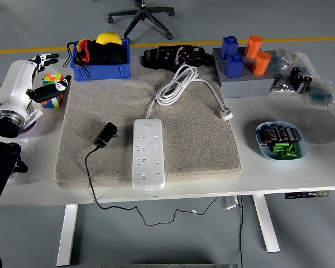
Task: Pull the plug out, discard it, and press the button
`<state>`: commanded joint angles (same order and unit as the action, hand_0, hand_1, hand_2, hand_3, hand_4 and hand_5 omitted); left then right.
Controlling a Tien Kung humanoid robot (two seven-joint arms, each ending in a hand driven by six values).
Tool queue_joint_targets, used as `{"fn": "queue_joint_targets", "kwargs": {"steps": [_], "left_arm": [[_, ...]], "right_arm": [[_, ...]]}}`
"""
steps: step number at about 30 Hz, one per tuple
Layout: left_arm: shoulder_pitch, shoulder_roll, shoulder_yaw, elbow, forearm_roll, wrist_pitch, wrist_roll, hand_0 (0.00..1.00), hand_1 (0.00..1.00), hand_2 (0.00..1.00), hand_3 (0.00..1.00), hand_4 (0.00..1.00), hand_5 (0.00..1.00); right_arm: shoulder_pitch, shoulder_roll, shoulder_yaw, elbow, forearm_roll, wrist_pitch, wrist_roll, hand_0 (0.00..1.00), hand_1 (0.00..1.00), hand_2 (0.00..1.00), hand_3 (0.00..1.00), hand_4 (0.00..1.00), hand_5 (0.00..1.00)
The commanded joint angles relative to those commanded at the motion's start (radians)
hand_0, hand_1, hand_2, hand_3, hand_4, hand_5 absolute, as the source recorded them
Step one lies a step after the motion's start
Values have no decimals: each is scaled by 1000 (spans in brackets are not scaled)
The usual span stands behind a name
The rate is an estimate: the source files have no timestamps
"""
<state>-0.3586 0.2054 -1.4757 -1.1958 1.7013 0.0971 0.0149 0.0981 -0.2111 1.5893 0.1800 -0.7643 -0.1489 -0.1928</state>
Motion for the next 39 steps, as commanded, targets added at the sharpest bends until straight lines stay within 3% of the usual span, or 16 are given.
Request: {"fn": "queue_joint_targets", "kwargs": {"steps": [39], "left_arm": [[-5,-1,-6,7,8,-4,9,874,870,798,811,724,211]], "right_arm": [[4,-4,-5,0,6,-1,-2,740,660,645,612,661,473]]}}
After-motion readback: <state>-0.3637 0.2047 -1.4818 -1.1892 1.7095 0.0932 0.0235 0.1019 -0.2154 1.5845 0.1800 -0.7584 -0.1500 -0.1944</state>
